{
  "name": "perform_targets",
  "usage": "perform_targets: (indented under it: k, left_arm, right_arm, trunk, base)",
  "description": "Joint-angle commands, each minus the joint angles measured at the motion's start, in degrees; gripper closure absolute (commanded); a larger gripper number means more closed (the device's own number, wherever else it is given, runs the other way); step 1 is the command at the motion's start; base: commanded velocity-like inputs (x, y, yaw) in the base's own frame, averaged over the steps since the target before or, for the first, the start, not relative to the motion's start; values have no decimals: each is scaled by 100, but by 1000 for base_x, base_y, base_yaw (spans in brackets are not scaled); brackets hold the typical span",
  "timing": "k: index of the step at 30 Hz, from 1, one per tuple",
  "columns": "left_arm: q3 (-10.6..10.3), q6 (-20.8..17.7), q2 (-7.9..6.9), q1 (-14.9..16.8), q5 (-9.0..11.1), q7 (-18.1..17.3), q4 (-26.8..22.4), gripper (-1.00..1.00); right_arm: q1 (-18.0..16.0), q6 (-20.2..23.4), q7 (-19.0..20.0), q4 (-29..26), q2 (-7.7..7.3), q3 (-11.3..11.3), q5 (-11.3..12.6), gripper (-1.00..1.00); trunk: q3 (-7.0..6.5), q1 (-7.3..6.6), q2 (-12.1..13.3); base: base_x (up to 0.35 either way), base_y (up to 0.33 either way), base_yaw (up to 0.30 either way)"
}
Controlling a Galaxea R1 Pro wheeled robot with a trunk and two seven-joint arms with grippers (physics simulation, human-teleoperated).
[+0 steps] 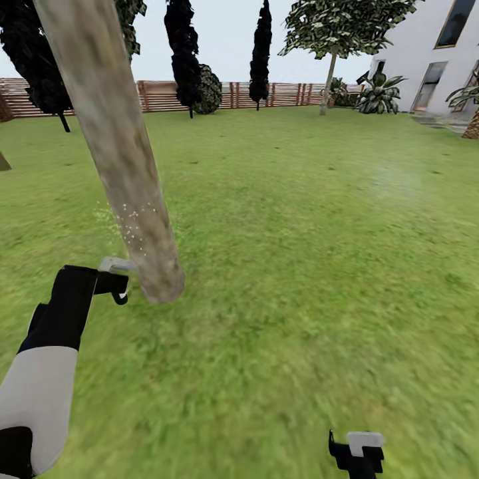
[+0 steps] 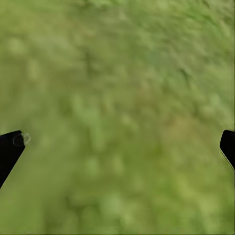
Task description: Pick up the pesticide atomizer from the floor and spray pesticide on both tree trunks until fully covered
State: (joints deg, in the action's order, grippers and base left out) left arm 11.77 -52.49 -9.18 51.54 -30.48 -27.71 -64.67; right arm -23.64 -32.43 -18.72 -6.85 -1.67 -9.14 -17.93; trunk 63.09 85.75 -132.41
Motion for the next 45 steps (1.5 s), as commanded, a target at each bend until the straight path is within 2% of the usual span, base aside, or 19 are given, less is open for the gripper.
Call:
perform_targets:
  k: [1, 3, 4, 5, 7, 8, 10, 12, 13, 15, 17, 20, 22, 26, 31, 45]
  left_arm:
    - [21, 6, 4, -143, 48, -6, 10, 100]
    - [13, 26, 112, -325, 87, 1, 17, 100]
    - [16, 37, 264, -380, 93, 0, 98, 100]
    - [20, 49, 300, -390, 84, 1, 177, 100]
    - [89, 409, 292, -403, 70, 4, 573, 100]
    - [233, 643, 261, -405, 61, 47, 741, 100]
    - [508, 878, 220, -407, 53, 275, 952, 100]
    - [571, 1011, 250, -407, 60, 386, 1089, 100]
    - [592, 1391, 275, -407, 81, 428, 1235, 100]
    - [639, 1833, 250, -413, 86, 451, 1520, 100]
    - [731, 1966, 228, -455, 79, 461, 1631, 100]
    - [1032, 2056, 203, -754, 76, 501, 1663, 100]
    - [1195, 2373, 219, -952, 83, 815, 1683, 100]
    - [1238, 2501, 240, -1080, 107, 1037, 1694, 100]
    - [1240, 2524, 345, -1101, 138, 1050, 1661, 100]
    - [1240, 2525, 417, -1102, 130, 1048, 1633, 100]
  right_arm:
    - [0, 0, 4, 0, 0, 0, 0, -100]
    - [0, 0, 5, 0, 0, 0, 0, -100]
    - [0, 0, 7, 0, 6, 0, 0, -100]
    - [0, 0, 8, 0, 7, 0, 0, -100]
    - [0, 0, 8, 0, 7, 0, 1, -100]
    - [0, 0, 9, 0, 8, 0, 1, -100]
    - [0, 0, 9, 6, 2, 0, 0, -100]
    - [0, 0, 9, 8, 1, 0, -1, -100]
    - [0, 0, 9, 8, 0, 0, -6, -100]
    - [0, 0, 9, 9, -6, 0, -8, -100]
    - [0, 0, 9, 9, -8, 0, -9, -100]
    - [0, 0, 5, 9, -4, 0, -6, -100]
    - [0, 0, 7, 9, -1, 0, -7, -100]
    - [0, 0, 7, 9, 10, 0, -9, -100]
    - [0, 0, 3, 9, 17, 0, -9, -100]
    - [0, 0, 2, 9, 18, 0, -9, -100]
  trunk:
    - [-1, 0, 0]
    - [-1, 0, 0]
    - [-1, 0, 0]
    - [-1, 0, 0]
    - [-1, 0, 0]
    - [-1, 0, 0]
    - [-1, 0, 0]
    - [-1, 0, 0]
    - [-1, 0, 0]
    - [-1, 0, 0]
    - [-1, 0, 0]
    - [-1, 0, 0]
    - [-1, 0, 0]
    - [-1, 0, 0]
    - [-1, 0, 0]
    - [-1, 0, 0]
  base:
    - [121, -273, 278]
    - [137, -270, 278]
    - [144, -268, 278]
    - [145, -268, 269]
    - [146, -268, 184]
    - [147, -267, 83]
    - [150, -265, 32]
    - [153, -263, 8]
    - [179, -242, 2]
    - [209, -217, 1]
    - [240, -185, 0]
    - [301, -77, 0]
    - [332, -10, 0]
    - [337, -1, 1]
    - [185, -94, 194]
    - [42, -266, 275]
